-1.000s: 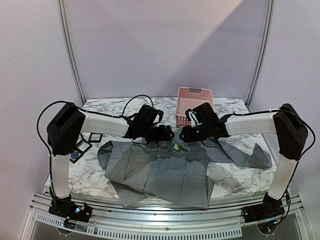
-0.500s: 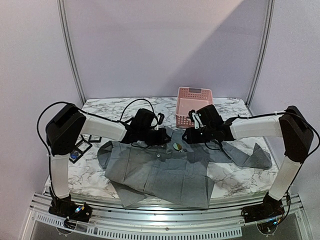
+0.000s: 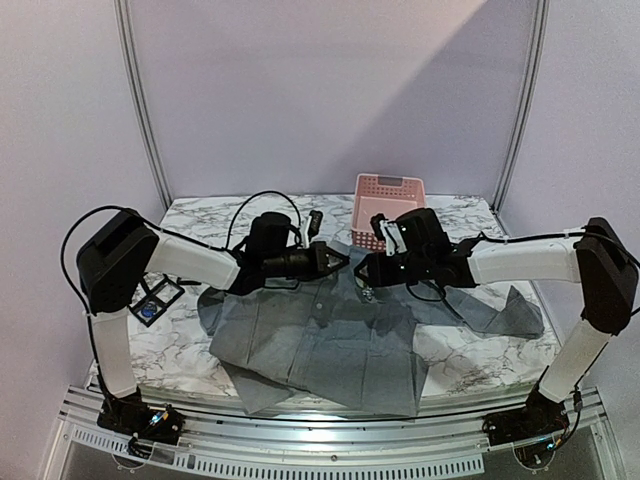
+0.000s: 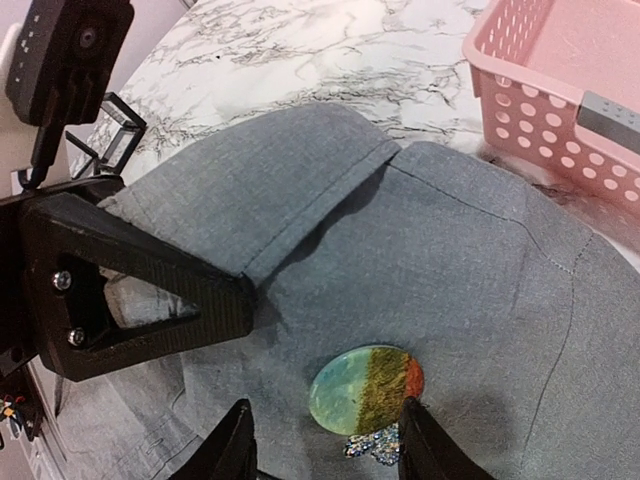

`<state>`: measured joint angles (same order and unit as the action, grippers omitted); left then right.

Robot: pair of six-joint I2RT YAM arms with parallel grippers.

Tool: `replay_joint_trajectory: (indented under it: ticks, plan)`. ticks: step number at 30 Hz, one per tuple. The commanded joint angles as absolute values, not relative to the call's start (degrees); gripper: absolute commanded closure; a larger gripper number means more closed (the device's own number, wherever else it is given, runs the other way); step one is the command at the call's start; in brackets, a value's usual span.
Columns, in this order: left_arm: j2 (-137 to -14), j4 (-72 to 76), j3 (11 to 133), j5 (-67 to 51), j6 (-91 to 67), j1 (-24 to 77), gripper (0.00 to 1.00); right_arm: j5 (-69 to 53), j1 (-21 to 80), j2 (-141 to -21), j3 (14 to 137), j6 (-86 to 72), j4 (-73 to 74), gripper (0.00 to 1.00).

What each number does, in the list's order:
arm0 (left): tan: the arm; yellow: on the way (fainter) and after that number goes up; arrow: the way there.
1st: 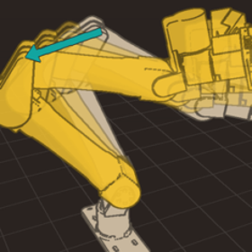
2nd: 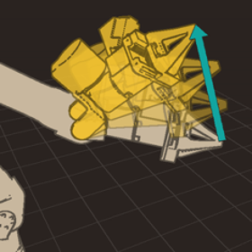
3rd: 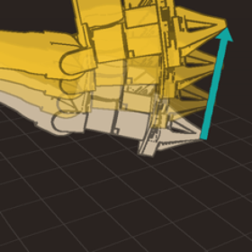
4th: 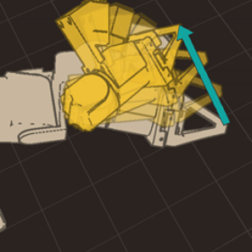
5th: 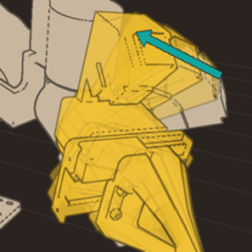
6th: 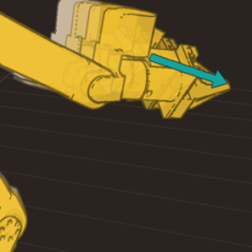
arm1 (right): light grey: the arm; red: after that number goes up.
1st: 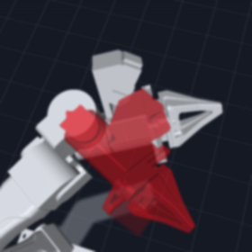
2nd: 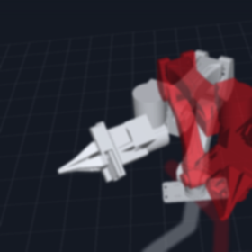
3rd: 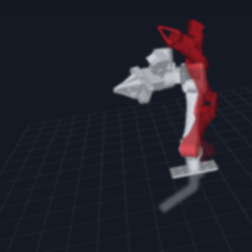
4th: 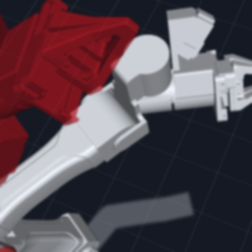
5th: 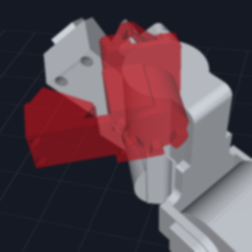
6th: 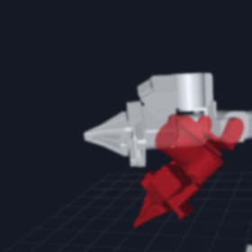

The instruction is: Remove the brooch from the garment

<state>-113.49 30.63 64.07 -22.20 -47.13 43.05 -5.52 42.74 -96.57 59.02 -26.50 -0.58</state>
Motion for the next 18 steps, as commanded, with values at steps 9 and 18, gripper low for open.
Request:
replay_joint_trajectory:
  ticks: [9,18]
  plan:
    - [-110.9,34.5,62.9,-23.5,-48.7,42.2,1.0,-2.1,44.3,-100.7,63.5,-26.4,2.2,0.58]
    - [-110.1,34.2,62.6,-23.6,-48.4,42.2,1.0,2.2,45.9,-104.1,67.2,-25.6,4.5,0.6]
